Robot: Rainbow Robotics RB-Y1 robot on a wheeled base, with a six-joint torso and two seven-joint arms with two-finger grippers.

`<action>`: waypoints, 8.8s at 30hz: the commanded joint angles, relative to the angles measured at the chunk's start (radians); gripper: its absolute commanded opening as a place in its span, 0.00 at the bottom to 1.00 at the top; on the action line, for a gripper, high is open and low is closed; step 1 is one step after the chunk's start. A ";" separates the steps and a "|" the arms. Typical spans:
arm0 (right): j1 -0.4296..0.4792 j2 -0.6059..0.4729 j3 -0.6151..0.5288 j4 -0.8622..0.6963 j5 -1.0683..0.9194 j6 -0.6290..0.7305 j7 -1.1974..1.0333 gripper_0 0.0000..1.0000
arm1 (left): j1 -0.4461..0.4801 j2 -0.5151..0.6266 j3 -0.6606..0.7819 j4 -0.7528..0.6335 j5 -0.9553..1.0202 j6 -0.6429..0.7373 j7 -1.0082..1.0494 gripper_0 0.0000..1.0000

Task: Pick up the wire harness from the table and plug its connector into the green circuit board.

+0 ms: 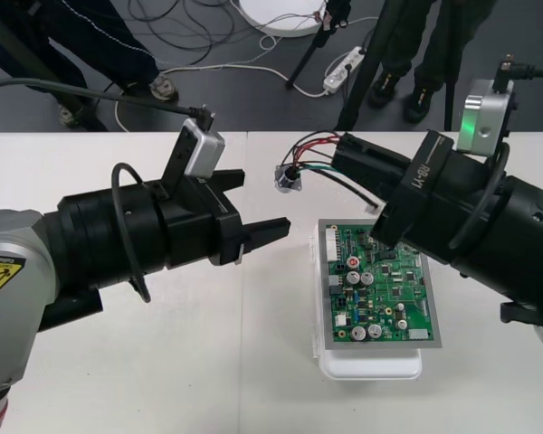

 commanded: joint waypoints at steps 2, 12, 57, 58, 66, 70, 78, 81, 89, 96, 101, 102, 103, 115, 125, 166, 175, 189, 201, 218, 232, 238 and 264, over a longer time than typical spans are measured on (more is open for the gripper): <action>0.070 -0.093 -0.109 -0.016 -0.013 -0.102 -0.057 0.00 | 0.031 0.104 -0.007 -0.034 0.161 0.112 -0.200 1.00; 0.163 -0.124 -0.250 0.116 0.004 -0.468 -0.062 0.00 | 0.016 0.260 -0.008 -0.034 0.445 0.156 -0.392 1.00; 0.162 0.031 -0.359 0.122 0.389 -0.666 0.013 0.00 | -0.160 0.196 -0.132 0.219 0.913 0.074 -0.866 1.00; 0.162 0.034 -0.359 0.120 0.395 -0.666 0.013 0.00 | -0.160 0.194 -0.134 0.219 0.910 0.074 -0.866 1.00; 0.145 0.054 -0.330 0.105 0.430 -0.651 0.013 0.00 | -0.168 0.194 -0.140 0.219 0.873 0.074 -0.865 1.00; 0.129 0.054 -0.274 0.091 0.432 -0.596 0.015 0.00 | -0.170 0.196 -0.149 0.219 0.873 0.072 -0.862 1.00; 0.105 0.054 -0.221 0.088 0.432 -0.546 0.009 0.00 | -0.174 0.194 -0.168 0.219 0.901 0.074 -0.859 1.00; 0.089 0.062 -0.199 0.086 0.432 -0.540 0.001 0.00 | -0.176 0.194 -0.168 0.219 0.901 0.074 -0.862 1.00; 0.057 0.085 -0.149 0.088 0.433 -0.530 -0.005 0.00 | -0.177 0.194 -0.169 0.219 0.899 0.074 -0.872 1.00; 0.045 0.105 -0.130 0.088 0.447 -0.522 -0.007 0.00 | -0.183 0.194 -0.172 0.219 0.899 0.074 -0.874 1.00; 0.033 0.128 -0.115 0.088 0.481 -0.507 -0.014 0.00 | -0.191 0.194 -0.172 0.219 0.899 0.074 -0.872 1.00; 0.031 0.129 -0.112 0.088 0.479 -0.504 -0.014 0.00 | -0.191 0.194 -0.172 0.219 0.899 0.074 -0.874 1.00; 0.020 0.128 -0.096 0.088 0.481 -0.490 -0.016 0.00 | -0.196 0.194 -0.172 0.217 0.899 0.074 -0.872 1.00; -0.012 0.131 -0.046 0.088 0.479 -0.436 -0.021 0.00 | -0.205 0.199 -0.177 0.217 0.901 0.072 -0.872 1.00; -0.010 0.115 -0.047 0.088 0.465 -0.447 -0.022 0.00 | -0.205 0.200 -0.180 0.217 0.905 0.074 -0.874 1.00; -0.006 0.095 -0.047 0.088 0.421 -0.490 -0.022 0.00 | -0.211 0.205 -0.180 0.217 0.940 0.074 -0.905 0.00; -0.006 0.095 -0.047 0.088 0.421 -0.491 -0.022 0.00 | -0.211 0.205 -0.180 0.219 0.940 0.074 -0.905 0.00; 0.005 0.091 -0.047 0.088 0.392 -0.491 -0.022 0.48 | -0.211 0.202 -0.178 0.219 0.942 0.074 -0.905 0.00; 0.005 0.086 -0.050 0.088 0.389 -0.493 -0.021 1.00 | -0.211 0.202 -0.180 0.219 0.940 0.074 -0.898 0.00; 0.005 0.045 -0.067 0.091 0.386 -0.502 -0.021 1.00 | -0.182 0.228 -0.177 0.225 0.940 0.074 -0.908 0.00; 0.007 -0.064 -0.164 0.238 0.383 -0.824 -0.048 1.00 | -0.120 0.246 -0.149 0.225 0.963 0.070 -0.926 0.00; 0.007 -0.127 -0.164 0.321 0.383 -0.936 -0.056 1.00 | -0.090 0.246 -0.119 0.231 0.963 0.024 -0.932 0.00; 0.008 -0.170 -0.316 0.405 0.867 -1.159 -0.459 1.00 | -0.076 0.187 -0.060 0.624 1.069 -0.284 -1.282 0.00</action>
